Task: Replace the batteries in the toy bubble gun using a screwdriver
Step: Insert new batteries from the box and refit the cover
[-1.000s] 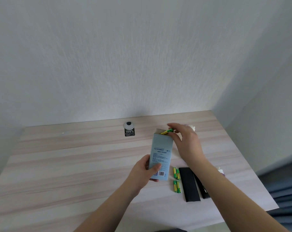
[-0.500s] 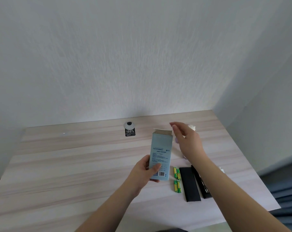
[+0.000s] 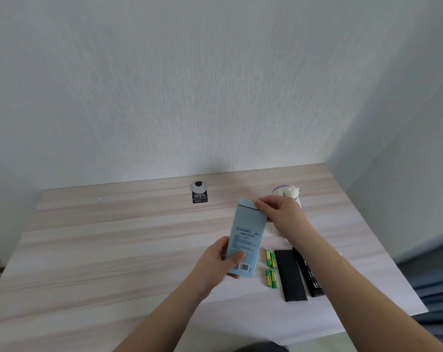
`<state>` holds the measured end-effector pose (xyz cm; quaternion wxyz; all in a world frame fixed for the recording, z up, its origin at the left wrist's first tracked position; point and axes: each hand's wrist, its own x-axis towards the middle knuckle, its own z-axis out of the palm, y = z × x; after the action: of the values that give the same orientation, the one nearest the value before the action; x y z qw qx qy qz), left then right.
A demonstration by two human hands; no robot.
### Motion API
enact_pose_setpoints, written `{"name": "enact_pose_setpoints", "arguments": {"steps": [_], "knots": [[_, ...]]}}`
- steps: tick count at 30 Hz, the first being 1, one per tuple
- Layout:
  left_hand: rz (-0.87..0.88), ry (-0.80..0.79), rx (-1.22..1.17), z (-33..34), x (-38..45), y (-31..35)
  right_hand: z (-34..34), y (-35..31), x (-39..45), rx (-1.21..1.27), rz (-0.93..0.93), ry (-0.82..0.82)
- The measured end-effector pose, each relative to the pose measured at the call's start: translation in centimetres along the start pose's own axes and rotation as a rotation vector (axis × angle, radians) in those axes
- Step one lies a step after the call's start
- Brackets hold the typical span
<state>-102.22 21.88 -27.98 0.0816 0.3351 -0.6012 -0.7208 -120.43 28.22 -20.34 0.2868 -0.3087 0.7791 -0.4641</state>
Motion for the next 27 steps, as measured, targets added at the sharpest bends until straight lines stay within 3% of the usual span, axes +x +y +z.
{"name": "enact_pose_setpoints", "arguments": {"steps": [7, 16, 21, 27], "knots": [[-0.034, -0.003, -0.071, -0.5, -0.1, -0.6, -0.1, 0.2, 0.0, -0.125, -0.016, -0.056], [-0.038, 0.004, -0.150, -1.3, -0.1, -0.6, 0.6, 0.7, -0.8, -0.424, -0.209, -0.189], [-0.061, 0.016, -0.158, -1.3, 0.1, -1.6, 1.3, 2.5, -0.6, -0.487, -0.232, -0.193], [-0.103, 0.001, -0.173, -1.2, 0.3, -2.6, 1.9, 3.8, -0.8, -0.377, -0.135, -0.120]]}}
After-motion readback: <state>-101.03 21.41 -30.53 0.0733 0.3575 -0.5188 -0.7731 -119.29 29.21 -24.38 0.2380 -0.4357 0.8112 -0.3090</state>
